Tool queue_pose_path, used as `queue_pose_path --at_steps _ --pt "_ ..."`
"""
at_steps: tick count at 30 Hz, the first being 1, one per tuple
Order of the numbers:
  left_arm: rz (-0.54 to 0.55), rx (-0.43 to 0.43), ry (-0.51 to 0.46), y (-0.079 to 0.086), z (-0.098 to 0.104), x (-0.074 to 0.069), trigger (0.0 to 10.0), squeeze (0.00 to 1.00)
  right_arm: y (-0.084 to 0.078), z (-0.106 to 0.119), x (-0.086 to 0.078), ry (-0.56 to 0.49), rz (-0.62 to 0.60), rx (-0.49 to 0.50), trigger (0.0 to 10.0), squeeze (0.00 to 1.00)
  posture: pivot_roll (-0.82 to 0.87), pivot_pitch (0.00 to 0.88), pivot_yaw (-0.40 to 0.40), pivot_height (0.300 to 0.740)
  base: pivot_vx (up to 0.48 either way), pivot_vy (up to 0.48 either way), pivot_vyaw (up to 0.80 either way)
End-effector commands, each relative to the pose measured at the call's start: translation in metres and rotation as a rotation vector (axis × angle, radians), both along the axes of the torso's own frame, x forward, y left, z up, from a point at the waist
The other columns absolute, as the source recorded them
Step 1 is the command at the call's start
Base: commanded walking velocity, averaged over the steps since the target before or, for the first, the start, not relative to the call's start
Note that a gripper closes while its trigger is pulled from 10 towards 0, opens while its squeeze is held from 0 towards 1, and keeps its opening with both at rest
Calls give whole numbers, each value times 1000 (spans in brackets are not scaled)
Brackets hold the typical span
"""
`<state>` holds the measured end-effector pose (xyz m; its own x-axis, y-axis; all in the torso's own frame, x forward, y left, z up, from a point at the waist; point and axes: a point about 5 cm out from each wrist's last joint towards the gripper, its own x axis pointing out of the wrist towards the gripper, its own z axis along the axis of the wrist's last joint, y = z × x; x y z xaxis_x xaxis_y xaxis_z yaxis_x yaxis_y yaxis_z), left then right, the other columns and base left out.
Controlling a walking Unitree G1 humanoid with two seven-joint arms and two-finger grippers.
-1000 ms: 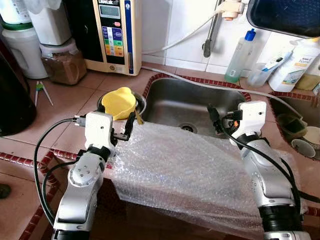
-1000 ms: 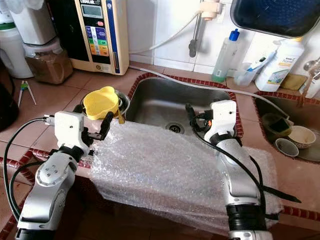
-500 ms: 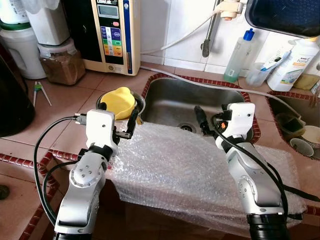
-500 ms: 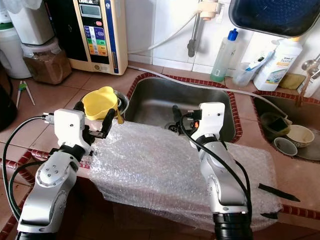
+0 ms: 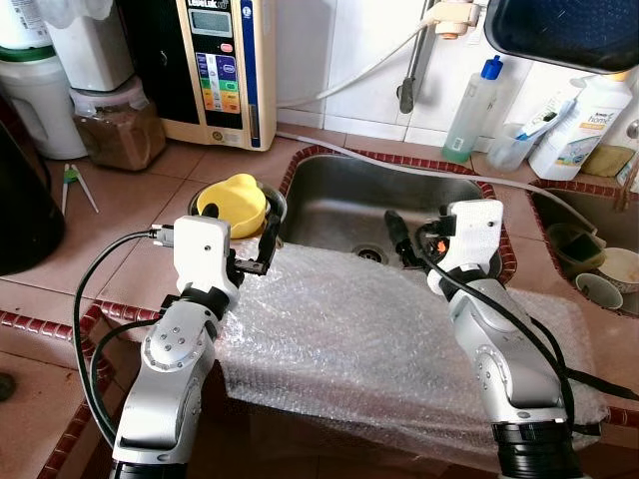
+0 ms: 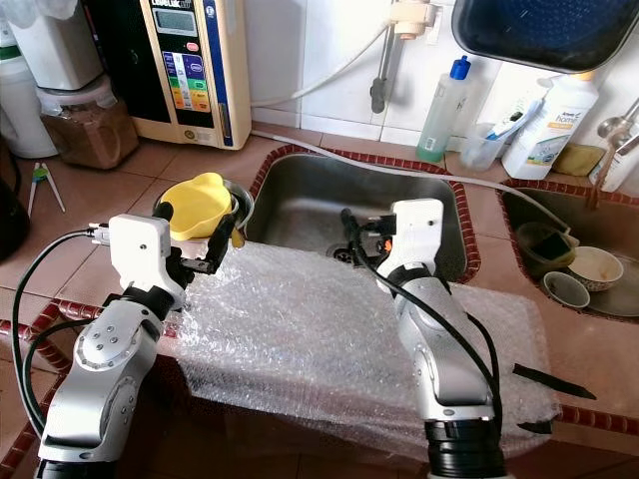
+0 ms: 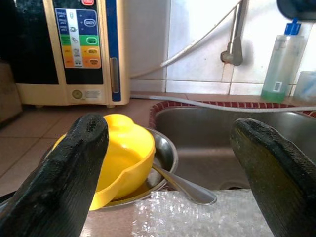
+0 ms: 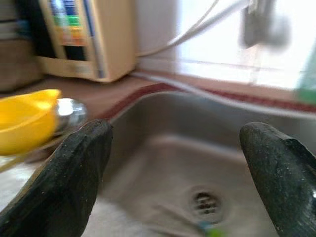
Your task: Kitchen organization
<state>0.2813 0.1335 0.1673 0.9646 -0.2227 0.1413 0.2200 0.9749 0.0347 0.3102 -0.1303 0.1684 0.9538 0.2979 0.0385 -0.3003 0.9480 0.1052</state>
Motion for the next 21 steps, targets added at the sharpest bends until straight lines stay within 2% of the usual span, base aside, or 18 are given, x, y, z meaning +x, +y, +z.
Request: queue_pose_path --at_steps 1,4,21 --pt "-17 -11 -7 -3 3 0 10000 0 -1 3 -3 -4 27 28 10000 0 -29 19 -55 740 0 0 0" --pt "-31 -20 -13 -4 4 1 10000 0 -1 3 -3 -16 22 17 10000 0 -30 13 -60 740 0 0 0" --pt "-46 -24 -4 -5 3 2 10000 0 2 2 -3 -9 61 28 10000 0 -28 10 -59 740 258 0 0"
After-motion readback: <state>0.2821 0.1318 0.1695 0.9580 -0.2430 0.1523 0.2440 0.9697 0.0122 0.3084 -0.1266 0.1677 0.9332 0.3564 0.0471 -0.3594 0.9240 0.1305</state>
